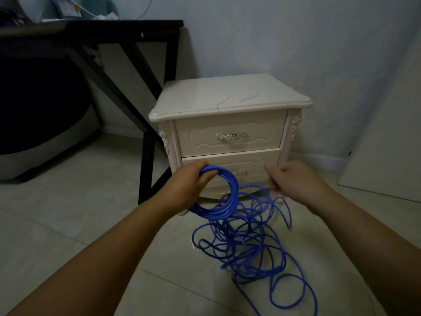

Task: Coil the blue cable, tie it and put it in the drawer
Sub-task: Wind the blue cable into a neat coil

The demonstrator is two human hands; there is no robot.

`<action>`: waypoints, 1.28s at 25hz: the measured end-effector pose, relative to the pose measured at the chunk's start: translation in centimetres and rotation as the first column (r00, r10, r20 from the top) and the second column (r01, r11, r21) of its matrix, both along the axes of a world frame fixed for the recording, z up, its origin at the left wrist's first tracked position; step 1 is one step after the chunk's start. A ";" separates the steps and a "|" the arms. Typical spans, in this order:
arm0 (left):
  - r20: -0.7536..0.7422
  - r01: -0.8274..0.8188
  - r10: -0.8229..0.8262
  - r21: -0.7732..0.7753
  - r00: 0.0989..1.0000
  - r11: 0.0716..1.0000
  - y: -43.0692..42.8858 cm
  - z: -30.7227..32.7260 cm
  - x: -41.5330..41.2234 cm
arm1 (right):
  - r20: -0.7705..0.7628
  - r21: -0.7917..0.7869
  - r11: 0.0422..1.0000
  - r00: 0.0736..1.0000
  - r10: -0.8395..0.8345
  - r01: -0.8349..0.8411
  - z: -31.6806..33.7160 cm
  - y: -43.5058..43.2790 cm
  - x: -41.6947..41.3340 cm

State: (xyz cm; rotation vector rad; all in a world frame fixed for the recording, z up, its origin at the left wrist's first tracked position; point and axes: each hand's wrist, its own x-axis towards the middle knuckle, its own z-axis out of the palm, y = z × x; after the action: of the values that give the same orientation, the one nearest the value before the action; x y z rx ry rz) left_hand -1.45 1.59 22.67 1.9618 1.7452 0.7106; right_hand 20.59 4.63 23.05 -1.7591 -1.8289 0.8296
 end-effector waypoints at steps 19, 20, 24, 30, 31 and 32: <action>0.746 0.303 0.087 -0.371 0.660 0.878 -1.3 1.3 -0.8 | -0.491 -0.067 0.906 0.805 0.334 -0.417 0.0 -1.6 -5.7; 0.663 0.282 0.050 -0.385 0.747 0.879 -1.4 1.2 -0.5 | -0.337 -0.054 0.885 0.843 0.420 -0.462 -0.1 -1.6 -5.6; 0.456 0.119 -0.007 -0.218 0.890 0.969 -1.4 1.0 1.5 | -0.317 -0.013 0.914 0.869 0.381 -0.405 -0.1 -1.5 -5.5; 0.749 -0.114 0.232 -0.207 0.620 0.972 -1.0 1.2 1.6 | -0.502 -0.190 0.892 0.821 0.271 -0.410 -0.5 -1.7 -4.1; 0.794 -0.135 0.253 -0.214 0.554 0.968 -1.0 1.2 1.8 | -0.515 -0.182 0.906 0.822 0.243 -0.382 -0.6 -1.9 -4.4; 0.832 -0.148 0.263 -0.218 0.489 0.965 -1.0 1.2 2.0 | -0.540 -0.159 0.928 0.817 0.204 -0.336 -0.5 -2.2 -4.7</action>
State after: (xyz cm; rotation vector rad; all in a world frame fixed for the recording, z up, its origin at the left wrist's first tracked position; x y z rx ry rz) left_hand 0.50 0.62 23.87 0.9541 1.2978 1.3417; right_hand 15.85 2.47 22.53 -1.2328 -1.6687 1.5385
